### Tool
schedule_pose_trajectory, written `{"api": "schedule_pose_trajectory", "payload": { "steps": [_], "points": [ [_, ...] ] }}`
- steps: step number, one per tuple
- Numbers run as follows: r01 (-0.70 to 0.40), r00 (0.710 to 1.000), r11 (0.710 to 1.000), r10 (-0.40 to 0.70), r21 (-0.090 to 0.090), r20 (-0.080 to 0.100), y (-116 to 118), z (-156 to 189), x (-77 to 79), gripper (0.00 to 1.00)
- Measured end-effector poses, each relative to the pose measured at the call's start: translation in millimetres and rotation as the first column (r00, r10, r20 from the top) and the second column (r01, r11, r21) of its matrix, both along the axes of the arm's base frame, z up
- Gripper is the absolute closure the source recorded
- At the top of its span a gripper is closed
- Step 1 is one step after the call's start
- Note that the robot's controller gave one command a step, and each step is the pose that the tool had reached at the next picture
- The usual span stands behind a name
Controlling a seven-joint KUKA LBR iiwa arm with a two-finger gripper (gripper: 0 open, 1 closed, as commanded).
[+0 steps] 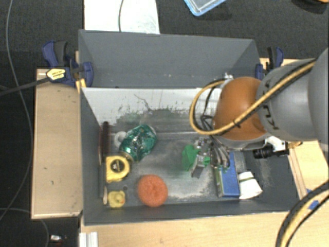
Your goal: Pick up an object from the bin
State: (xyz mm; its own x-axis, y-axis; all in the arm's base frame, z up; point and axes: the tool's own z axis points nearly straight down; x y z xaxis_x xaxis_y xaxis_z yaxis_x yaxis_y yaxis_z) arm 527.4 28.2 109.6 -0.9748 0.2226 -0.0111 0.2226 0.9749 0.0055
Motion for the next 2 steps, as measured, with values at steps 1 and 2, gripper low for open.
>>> {"api": "schedule_pose_trajectory", "payload": {
  "steps": [1,2],
  "points": [
    [-0.002,1.000,1.000,0.002,0.000,-0.002,0,28,-0.7,1.00],
    [-0.004,1.000,1.000,0.004,0.000,0.002,0,42,0.3,1.00]
  ]
}}
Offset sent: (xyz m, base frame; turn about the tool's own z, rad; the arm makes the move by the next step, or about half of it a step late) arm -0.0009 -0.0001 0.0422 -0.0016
